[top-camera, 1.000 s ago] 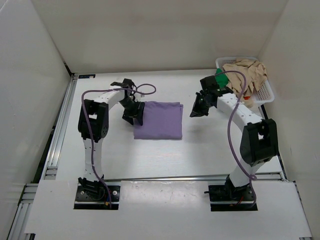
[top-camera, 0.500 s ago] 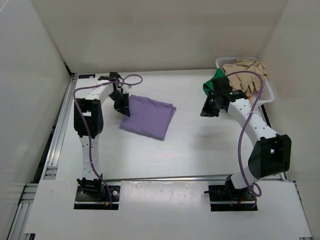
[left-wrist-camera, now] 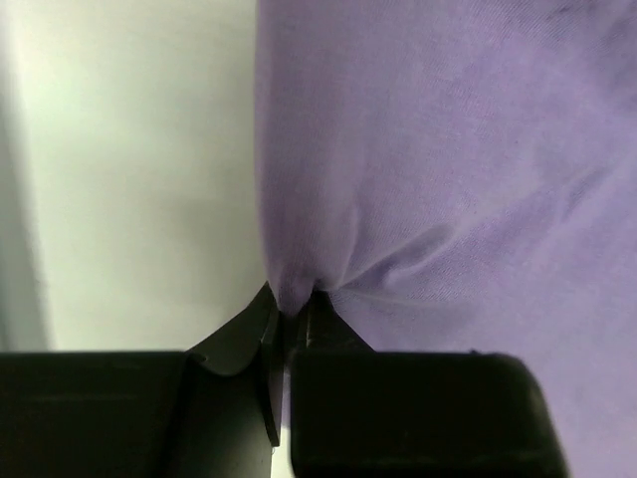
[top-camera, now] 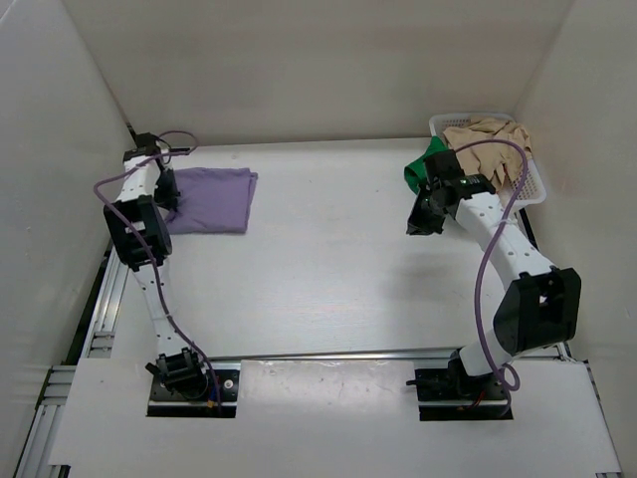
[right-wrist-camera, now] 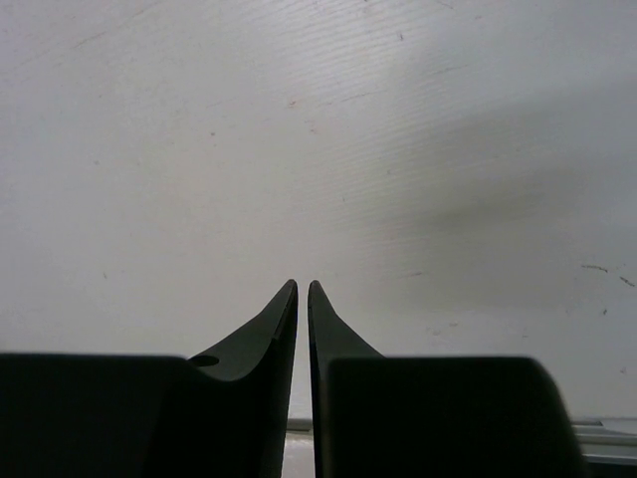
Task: Fold and stack the t-shirts
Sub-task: Put the neatly folded tshirt into the corner of the board with the left arm
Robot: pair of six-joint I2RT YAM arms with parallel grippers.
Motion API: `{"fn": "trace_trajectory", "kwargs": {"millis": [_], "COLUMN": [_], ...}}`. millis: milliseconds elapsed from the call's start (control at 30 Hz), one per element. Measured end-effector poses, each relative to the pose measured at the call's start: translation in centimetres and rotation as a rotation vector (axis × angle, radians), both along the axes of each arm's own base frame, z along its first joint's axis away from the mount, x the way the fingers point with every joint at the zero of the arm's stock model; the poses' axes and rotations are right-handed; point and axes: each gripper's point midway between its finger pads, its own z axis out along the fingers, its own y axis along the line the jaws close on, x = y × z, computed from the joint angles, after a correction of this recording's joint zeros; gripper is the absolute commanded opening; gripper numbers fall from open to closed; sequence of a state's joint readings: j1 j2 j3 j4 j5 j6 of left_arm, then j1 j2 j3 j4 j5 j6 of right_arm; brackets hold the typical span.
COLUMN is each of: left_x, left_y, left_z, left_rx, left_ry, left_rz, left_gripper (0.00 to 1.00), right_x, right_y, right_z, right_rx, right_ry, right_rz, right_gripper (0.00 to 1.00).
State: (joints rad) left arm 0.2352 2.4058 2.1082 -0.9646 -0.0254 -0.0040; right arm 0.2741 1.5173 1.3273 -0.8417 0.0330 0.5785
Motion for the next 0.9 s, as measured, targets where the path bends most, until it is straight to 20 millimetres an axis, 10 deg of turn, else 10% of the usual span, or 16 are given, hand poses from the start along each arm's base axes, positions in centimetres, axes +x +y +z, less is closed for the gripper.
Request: {"fn": "trace_trajectory", "kwargs": {"millis": [267, 767, 833, 900], "left_x": [5.2, 9.4, 9.3, 9.2], "left_y": [6.8, 11.8, 12.3, 12.6], "left_z": [0.9, 1.8, 1.8, 1.8], "left_rx": [0.156, 0.279, 0.281, 0.285], "left_ry": [-0.175, -0.337, -0.34, -0.342], "left_rz": [0.107, 0.192, 0.2, 0.203], "left_gripper": [0.1, 0.1, 0.18, 0.49], "right_x": [-0.1, -0.8, -1.1, -1.3], "right_y": [-0.5, -0.4, -0.2, -0.4], "right_z": [-0.1, -0.2, -0.4, -0.5], "right_rx": [-0.037, -0.127, -0.133, -0.141], "right_ry": [0.044, 0.111, 0.124, 0.133], "right_rz": [-0.008, -0.007, -0.001, -0.002], "right_gripper": [0.12, 0.12, 0.12, 0.12]}}
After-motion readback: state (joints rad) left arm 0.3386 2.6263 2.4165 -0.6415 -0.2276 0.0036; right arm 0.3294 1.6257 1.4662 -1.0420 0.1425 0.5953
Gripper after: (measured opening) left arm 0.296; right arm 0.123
